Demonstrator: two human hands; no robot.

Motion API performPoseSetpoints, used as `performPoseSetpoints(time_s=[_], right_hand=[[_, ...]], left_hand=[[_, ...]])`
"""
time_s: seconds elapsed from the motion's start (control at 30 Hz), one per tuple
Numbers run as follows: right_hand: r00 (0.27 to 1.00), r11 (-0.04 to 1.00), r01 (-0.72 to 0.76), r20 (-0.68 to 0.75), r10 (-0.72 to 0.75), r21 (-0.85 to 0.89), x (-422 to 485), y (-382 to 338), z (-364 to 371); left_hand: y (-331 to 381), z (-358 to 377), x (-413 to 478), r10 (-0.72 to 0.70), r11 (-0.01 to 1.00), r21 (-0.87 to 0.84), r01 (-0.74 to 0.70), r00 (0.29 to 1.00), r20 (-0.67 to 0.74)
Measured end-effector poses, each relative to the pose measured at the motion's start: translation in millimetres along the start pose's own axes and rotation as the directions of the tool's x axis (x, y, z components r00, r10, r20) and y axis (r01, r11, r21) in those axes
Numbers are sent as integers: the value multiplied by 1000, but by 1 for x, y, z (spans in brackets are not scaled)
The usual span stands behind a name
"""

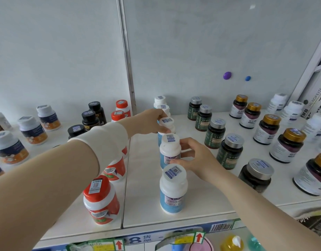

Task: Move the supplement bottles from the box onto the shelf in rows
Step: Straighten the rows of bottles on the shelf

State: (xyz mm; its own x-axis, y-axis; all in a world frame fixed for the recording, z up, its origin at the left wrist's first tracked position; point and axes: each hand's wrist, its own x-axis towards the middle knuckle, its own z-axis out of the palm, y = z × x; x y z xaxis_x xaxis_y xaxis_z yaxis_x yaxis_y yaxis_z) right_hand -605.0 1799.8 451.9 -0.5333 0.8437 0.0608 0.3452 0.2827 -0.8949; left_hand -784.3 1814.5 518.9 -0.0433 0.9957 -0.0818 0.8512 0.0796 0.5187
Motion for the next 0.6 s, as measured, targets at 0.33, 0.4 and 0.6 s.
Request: performPoseSetpoints(time_s=[0.33,0.4,0.6], right_hand=[[999,991,-4,36,9,-134,-4,-22,-23],[999,983,31,27,-27,-179,0,-41,-37],[974,747,221,106,-199,-628,24,-100,-32]], left_hand=[[6,-16,-10,-14,984,176,13,1000,5],[9,-36,-19,10,980,199,2,998,-60],[-17,-88,-60,9,849,523,69,989,-146]])
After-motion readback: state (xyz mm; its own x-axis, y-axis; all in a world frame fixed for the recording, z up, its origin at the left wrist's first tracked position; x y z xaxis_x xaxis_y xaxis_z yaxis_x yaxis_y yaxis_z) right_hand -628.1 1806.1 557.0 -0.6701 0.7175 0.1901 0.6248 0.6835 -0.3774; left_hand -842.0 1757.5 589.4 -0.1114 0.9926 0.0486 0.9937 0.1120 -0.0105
